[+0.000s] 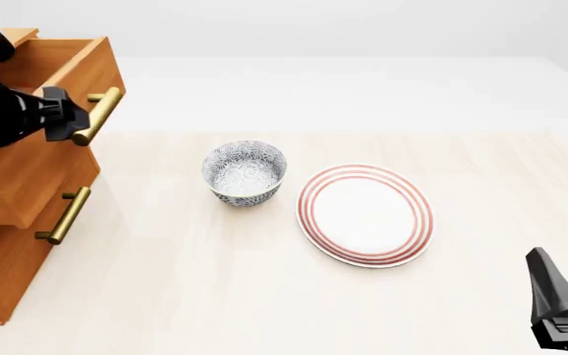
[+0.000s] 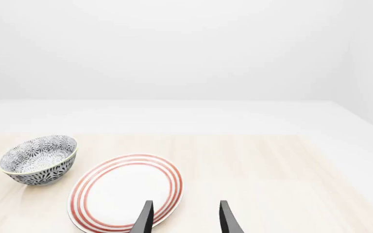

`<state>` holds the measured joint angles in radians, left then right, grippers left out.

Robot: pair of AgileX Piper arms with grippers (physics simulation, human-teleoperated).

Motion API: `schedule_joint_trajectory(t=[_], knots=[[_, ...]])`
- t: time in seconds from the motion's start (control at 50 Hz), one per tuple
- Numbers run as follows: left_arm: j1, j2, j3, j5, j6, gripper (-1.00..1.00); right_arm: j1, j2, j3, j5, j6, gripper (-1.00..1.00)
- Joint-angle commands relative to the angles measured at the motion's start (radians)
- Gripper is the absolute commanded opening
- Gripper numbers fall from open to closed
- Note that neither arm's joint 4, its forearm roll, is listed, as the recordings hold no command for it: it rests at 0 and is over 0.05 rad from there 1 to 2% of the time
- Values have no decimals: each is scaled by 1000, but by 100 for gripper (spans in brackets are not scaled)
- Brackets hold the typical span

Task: Open the top drawer of the cabinet.

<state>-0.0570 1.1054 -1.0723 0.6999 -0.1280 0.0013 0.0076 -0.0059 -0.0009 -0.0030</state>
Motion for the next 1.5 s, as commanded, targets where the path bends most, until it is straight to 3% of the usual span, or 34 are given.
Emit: schedule_joint_trajectory(t=[0.02, 0.5, 0.96, 1.0, 1.04, 1.08, 1.12, 1.5], knots=[[-68, 13, 1, 2, -14, 100, 0, 0, 0, 0, 0, 100], [-184, 1, 0, 2, -64, 100, 0, 0, 0, 0, 0, 100], [-243, -2, 0, 3, -70, 100, 0, 0, 0, 0, 0, 100], [-328, -16, 7, -20, -141, 100, 0, 0, 0, 0, 0, 100], [-283, -2, 0, -1, -89, 100, 0, 0, 0, 0, 0, 100], [-326, -12, 5, -16, -131, 100, 0, 0, 0, 0, 0, 100], [-306, -2, 3, -8, -106, 100, 0, 0, 0, 0, 0, 100], [-346, 10, 6, -14, -106, 100, 0, 0, 0, 0, 0, 100]])
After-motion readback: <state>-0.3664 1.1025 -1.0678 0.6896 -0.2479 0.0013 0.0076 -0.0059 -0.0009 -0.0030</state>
